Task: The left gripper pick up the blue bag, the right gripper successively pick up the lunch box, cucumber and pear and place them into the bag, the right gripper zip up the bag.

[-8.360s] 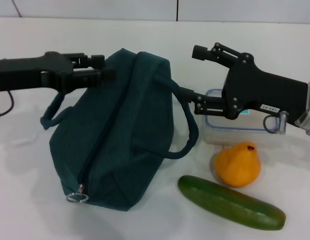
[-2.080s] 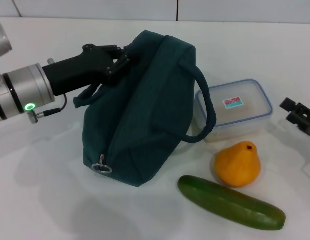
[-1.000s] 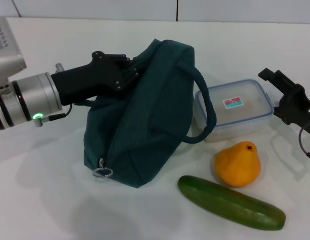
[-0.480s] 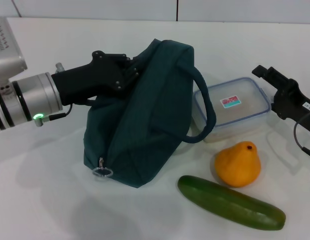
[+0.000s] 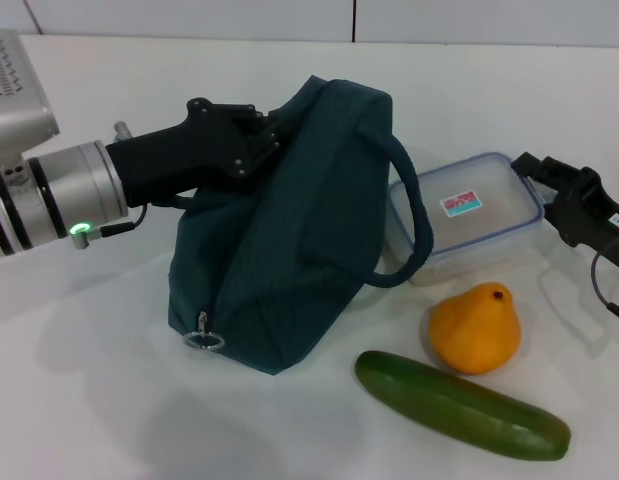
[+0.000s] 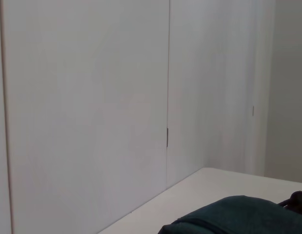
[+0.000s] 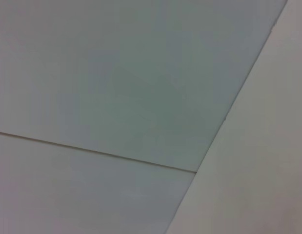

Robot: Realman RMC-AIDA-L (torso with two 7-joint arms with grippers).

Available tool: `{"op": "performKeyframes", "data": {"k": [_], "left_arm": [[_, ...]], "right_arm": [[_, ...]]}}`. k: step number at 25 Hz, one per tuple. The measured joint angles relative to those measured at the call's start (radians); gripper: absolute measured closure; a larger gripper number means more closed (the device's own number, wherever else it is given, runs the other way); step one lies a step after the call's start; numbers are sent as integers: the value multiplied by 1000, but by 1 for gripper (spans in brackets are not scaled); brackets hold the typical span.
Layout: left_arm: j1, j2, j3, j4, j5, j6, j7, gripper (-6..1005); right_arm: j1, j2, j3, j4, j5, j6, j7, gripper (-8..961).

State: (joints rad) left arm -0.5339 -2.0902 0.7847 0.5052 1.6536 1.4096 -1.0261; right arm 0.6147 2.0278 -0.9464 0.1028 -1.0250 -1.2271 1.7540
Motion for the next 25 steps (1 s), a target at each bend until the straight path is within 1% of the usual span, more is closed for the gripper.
{"op": "performKeyframes", "data": {"k": [7,11,15,19,25], "left_arm": [[0,1,0,-2,0,0,0,881],[0,0,-2,-2,0,1,-2,880],[4,-1,-1,-2,-15,9,-16,880],[10,0,1,-2,-43,11,-22,880],[18,-1,1,-2,-49,12,-22,880]], "right_arm": [[-2,0,0,-5,1,-16,-54,642],[-2,0,42,7,2,-36,-124,764],[-10,0,78,23,-1,-40,-179,764],[-27,0,79,13,-1,-62,-241,765],[-54,1,79,-13,5,-127,-318,770]]}}
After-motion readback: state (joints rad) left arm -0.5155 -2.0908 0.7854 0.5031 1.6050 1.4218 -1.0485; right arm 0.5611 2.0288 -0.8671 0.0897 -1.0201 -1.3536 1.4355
